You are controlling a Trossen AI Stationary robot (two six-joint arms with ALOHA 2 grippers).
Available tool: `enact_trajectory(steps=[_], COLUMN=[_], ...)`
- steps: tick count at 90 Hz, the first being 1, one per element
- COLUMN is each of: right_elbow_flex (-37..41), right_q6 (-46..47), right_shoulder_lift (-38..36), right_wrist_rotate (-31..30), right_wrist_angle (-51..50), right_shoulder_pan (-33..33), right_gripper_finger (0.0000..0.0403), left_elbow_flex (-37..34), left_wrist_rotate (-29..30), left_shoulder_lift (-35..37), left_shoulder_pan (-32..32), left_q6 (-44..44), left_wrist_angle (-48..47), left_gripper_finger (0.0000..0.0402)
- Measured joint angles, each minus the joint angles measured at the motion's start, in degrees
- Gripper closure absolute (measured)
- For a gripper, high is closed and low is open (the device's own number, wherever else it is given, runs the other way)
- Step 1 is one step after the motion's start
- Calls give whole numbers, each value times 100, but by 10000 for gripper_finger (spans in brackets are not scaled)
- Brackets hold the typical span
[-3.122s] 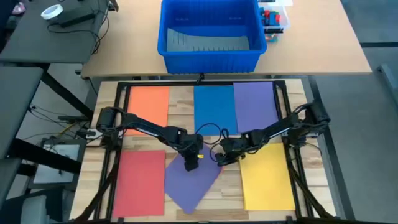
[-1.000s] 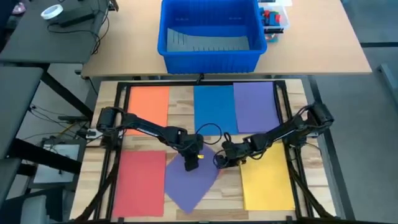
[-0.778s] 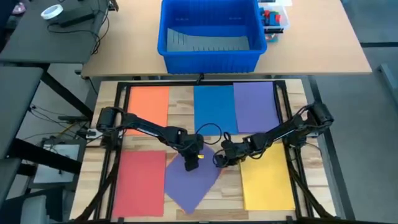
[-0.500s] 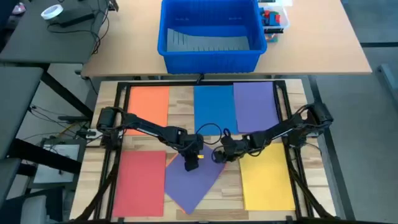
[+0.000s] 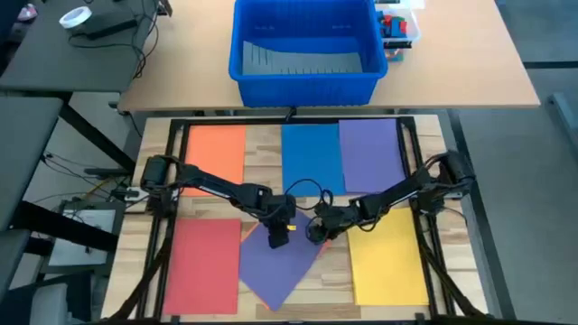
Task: Organize paper
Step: Stack the purple paper on top of the other purple papers
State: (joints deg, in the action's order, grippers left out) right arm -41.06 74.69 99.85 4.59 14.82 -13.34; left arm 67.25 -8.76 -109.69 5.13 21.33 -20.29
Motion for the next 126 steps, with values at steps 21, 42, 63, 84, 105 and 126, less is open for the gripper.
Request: enact_trajectory(steps=[21,42,63,84,105,126], right_elbow_flex=[0,-141,-1133,-2097,-2796,-3032], right_q6=[-894,-2356,-5195,-7587,-8499,-9252], right_shoulder_lift=[-938,-3092,-3937,-2808,-1603,-811], right_wrist_rotate=[161,235,765,92,-1525,-2060], right_wrist_angle=[-1355,-4205,-7489,-8289,-8184,-8094], right_shoulder_pan=[397,1735,4574,6478,6780,6767], right_gripper_finger=[403,403,403,403,403,403], left_elbow_flex=[1199,2824,3514,3520,3520,3520], left_wrist_rotate=[-14,621,783,800,796,777], left_shoulder_lift=[302,543,687,730,730,730], left_shoulder_pan=[-191,-631,-1558,-2556,-3297,-3757], left_q6=[-1255,-2677,-3827,-4549,-5136,-5467], left_wrist_angle=[-2144,-4446,-4945,-5010,-4933,-4926], left_gripper_finger=[396,396,396,396,396,396])
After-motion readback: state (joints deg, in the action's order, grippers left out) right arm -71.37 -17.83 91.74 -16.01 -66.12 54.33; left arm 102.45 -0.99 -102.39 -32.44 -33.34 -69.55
